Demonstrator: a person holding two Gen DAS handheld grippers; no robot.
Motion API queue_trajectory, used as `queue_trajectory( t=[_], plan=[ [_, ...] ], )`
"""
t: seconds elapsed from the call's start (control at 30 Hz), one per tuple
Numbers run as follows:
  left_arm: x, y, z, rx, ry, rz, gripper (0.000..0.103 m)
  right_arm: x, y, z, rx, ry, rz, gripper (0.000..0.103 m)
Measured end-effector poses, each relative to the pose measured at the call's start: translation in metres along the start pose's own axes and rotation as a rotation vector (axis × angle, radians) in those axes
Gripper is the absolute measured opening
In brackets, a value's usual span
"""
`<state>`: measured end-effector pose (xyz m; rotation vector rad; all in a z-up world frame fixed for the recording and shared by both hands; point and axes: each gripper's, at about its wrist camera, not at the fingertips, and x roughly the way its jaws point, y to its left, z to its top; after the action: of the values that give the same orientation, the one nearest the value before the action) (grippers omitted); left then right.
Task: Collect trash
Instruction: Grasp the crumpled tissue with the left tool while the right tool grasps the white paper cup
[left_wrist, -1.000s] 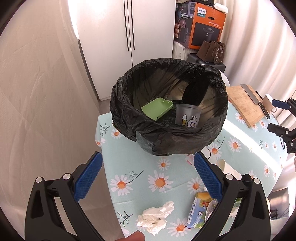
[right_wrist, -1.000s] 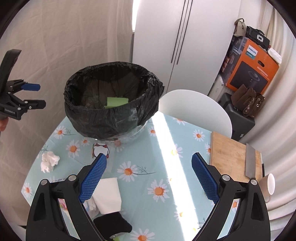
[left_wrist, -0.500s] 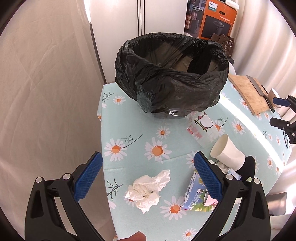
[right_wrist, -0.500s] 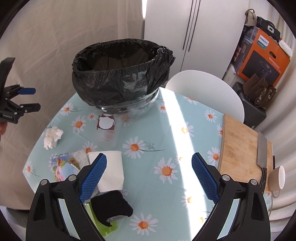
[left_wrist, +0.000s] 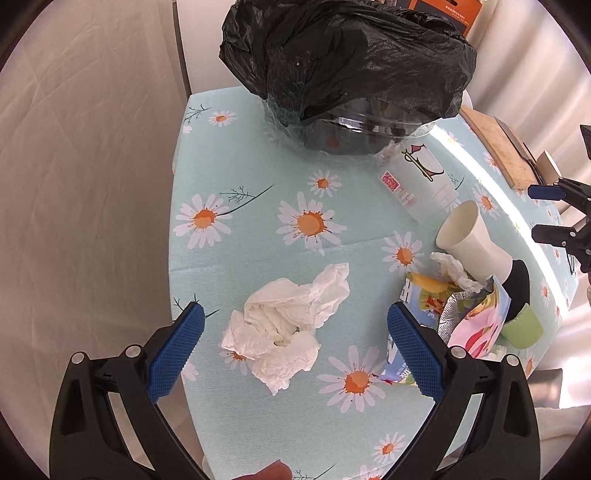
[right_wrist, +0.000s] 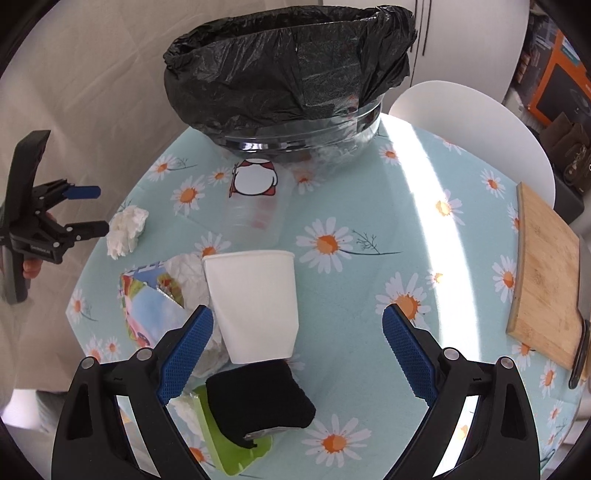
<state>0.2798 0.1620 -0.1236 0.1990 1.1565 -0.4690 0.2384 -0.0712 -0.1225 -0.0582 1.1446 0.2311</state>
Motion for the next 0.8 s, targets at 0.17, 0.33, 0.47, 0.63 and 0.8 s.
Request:
queue_trajectory(
  t=[0.17,0.33,0.47,0.63,0.8],
  plan=[
    [0.020,0.001,-0.004,0.040,0.041,-0.009,0.097,0.023,0.007,0.003,-0.006,0.049,0.015,0.088],
    [0.038,0.007,-0.004,0.048,0.075,-0.040,0.097,0.044,0.014,0.006,-0.011,0.091,0.030,0.088],
    [0.051,0.008,-0.005,0.072,0.098,-0.051,0.097,0.060,0.023,0.008,-0.023,0.125,0.032,0.088],
    [0.065,0.007,-0.003,0.104,0.120,-0.015,0.097,0.079,0.025,0.007,-0.025,0.170,0.000,0.088],
    [0.080,0.002,-0.002,0.162,0.125,0.032,0.097,0.100,0.015,0.005,0.016,0.222,-0.070,0.088]
  ],
)
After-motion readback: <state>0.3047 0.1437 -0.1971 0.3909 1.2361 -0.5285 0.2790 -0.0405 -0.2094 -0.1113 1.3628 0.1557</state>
